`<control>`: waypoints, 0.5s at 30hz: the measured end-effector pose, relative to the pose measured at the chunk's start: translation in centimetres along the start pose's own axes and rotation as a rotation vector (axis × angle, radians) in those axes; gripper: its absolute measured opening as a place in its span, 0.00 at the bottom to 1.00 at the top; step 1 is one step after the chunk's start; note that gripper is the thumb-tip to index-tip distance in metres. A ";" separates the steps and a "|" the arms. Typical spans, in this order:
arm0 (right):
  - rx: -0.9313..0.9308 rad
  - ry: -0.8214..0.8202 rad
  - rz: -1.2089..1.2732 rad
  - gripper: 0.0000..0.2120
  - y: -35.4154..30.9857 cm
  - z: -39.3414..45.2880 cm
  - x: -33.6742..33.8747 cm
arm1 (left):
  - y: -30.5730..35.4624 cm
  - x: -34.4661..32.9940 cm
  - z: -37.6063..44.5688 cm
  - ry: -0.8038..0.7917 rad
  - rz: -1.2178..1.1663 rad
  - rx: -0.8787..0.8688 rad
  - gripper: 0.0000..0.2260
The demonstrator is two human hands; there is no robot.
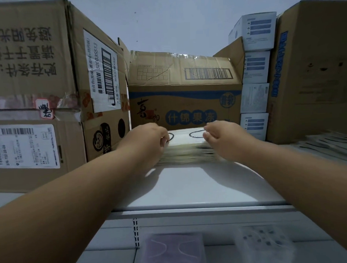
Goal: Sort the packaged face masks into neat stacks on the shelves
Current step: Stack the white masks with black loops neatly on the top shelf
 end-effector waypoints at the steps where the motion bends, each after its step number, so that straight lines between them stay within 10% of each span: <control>1: 0.032 0.025 -0.027 0.15 -0.4 0.4 0.5 | 0.0 0.4 0.5 0.018 -0.004 -0.005 0.11; 15: 0.118 -0.111 -0.082 0.15 -2.1 1.8 0.0 | 0.5 -0.2 3.7 -0.196 0.068 -0.026 0.10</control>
Point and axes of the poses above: each hand's wrist, its own z-axis towards the middle knuckle, its own x-axis out of the back of the hand, y = z × x, the point moved 3 cm from there along z, towards the middle knuckle, and after that the axes turned 8 degrees about -x, right-handed, at the moved point
